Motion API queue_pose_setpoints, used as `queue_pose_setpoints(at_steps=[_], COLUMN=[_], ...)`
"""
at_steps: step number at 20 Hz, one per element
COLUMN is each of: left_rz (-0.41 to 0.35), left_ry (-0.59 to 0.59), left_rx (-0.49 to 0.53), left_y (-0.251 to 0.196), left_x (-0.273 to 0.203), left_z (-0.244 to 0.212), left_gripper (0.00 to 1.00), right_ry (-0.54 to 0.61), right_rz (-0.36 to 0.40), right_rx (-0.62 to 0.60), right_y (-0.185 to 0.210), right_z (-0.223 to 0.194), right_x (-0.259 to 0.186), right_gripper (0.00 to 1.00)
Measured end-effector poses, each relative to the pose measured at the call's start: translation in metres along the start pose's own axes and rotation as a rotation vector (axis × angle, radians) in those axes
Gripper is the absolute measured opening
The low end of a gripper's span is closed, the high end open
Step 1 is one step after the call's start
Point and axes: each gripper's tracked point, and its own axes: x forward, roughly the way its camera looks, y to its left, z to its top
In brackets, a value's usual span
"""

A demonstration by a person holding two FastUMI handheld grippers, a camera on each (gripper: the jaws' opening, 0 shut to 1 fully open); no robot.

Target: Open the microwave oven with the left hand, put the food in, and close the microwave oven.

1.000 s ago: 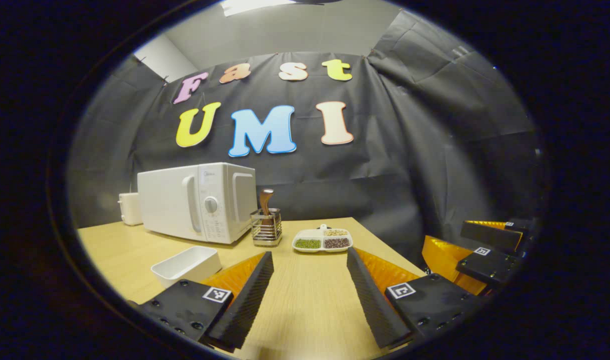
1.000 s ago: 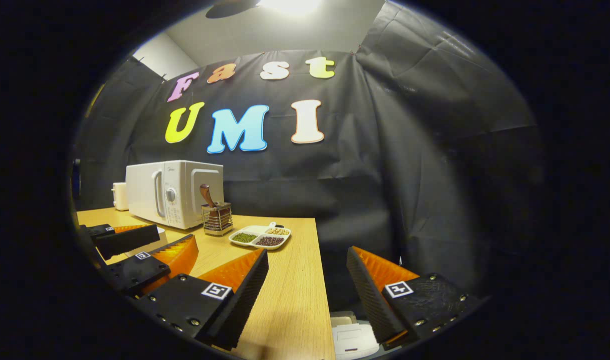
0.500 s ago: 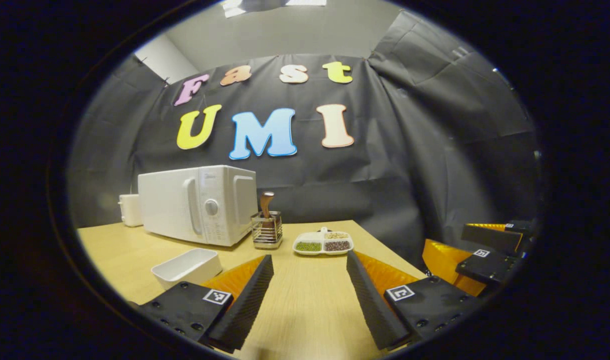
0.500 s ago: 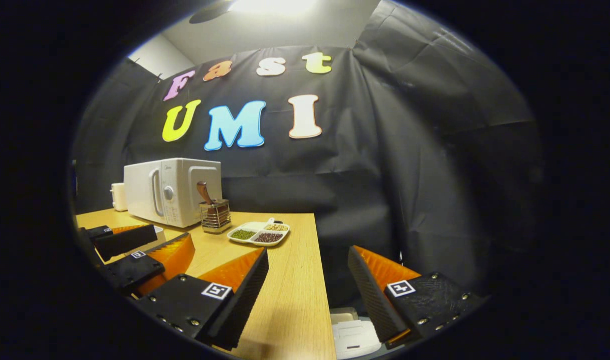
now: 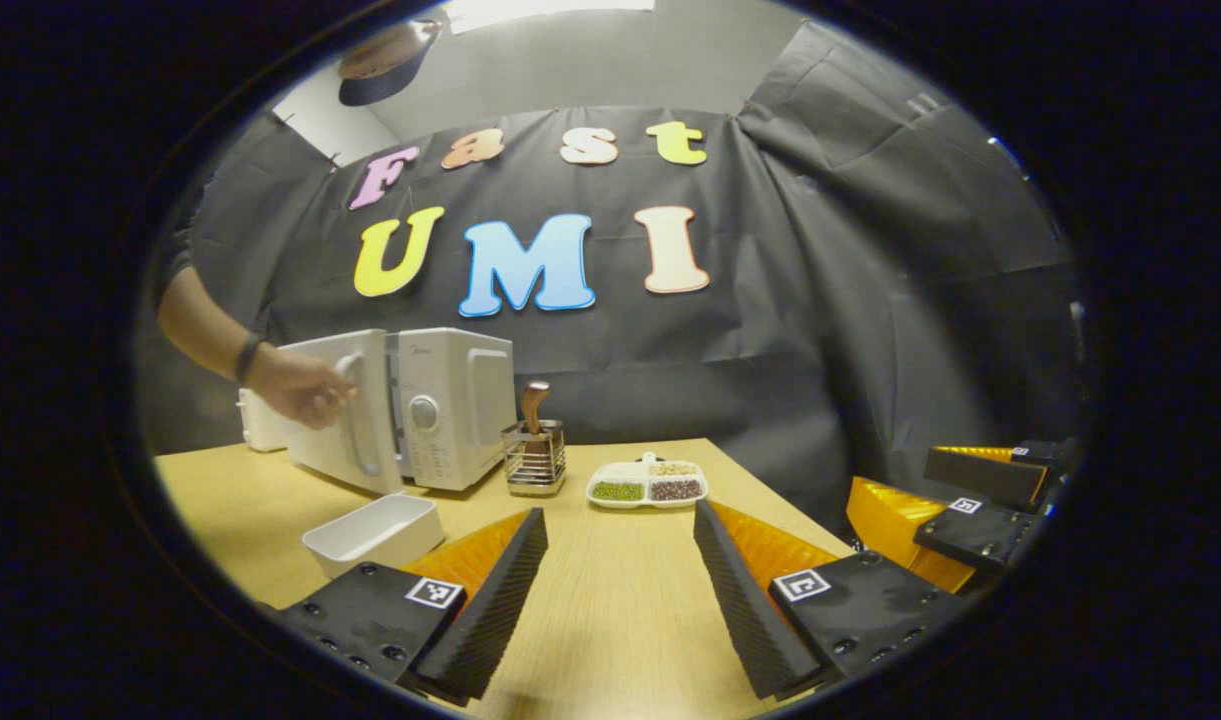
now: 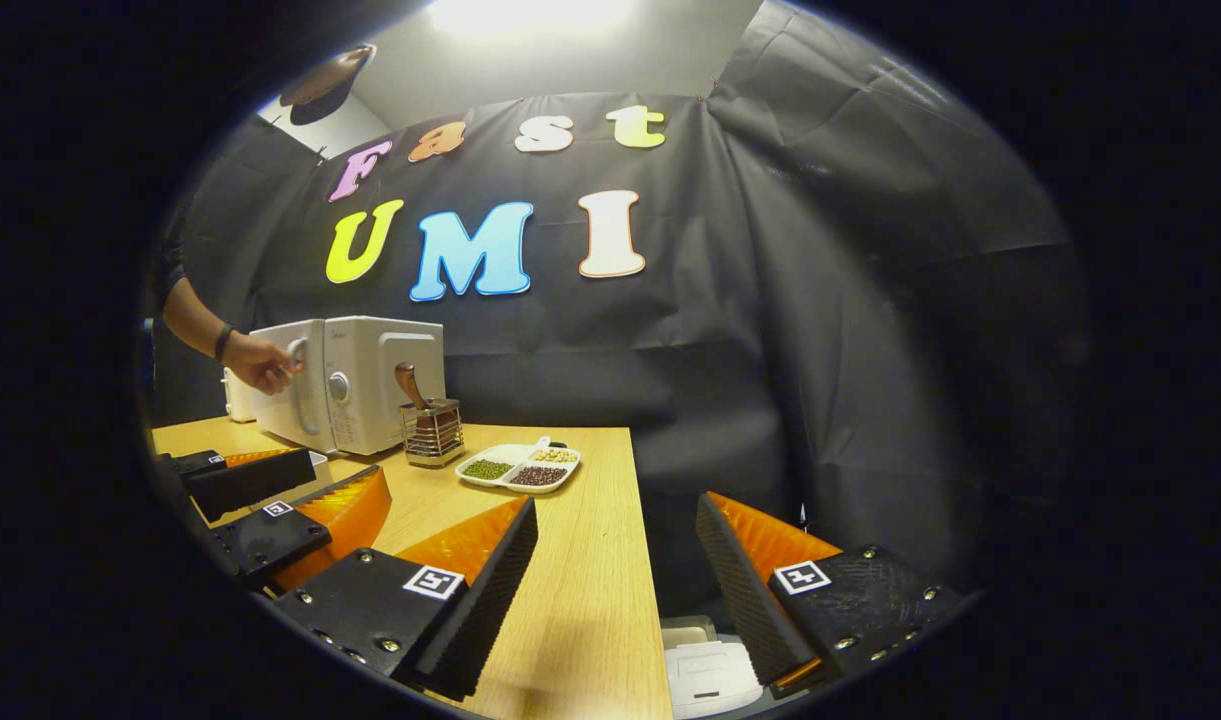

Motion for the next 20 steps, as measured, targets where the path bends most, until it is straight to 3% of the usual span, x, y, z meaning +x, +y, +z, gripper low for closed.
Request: queue_pose_setpoints(at_steps=[1,2,6,7,20], left_rz=[0.001,0.001,0.0,0.0,0.0], left_ry=[0.001,0.003,0.0,0.0,-0.002], left_rx=[-0.002,-0.002,-0.002,-0.001,-0.002], left_y=[0.0,0.0007,0.0006,0.0006,0.0008], left_x=[0.0003,0.0006,0.0019,0.002,0.001], left_z=[-0.001,-0.0013,-0.0012,-0.0009,-0.0016], left_gripper=[0.92,0.97,1.0,0.97,1.0], right_ry=[-0.001,0.006,0.003,0.002,0.001], right_rz=[0.0,0.0,0.0,0.0,0.002], right_rx=[-0.003,-0.001,-0.001,-0.002,-0.004], right_y=[0.0012,0.0009,0.0005,0.0009,0.0008], right_z=[-0.0002,-0.0011,-0.0011,-0.0003,-0.0007], right_x=[0.0009,0.0014,0.0004,-0.0001,0.0004], right_gripper=[0.97,0.97,0.97,0.97,0.97])
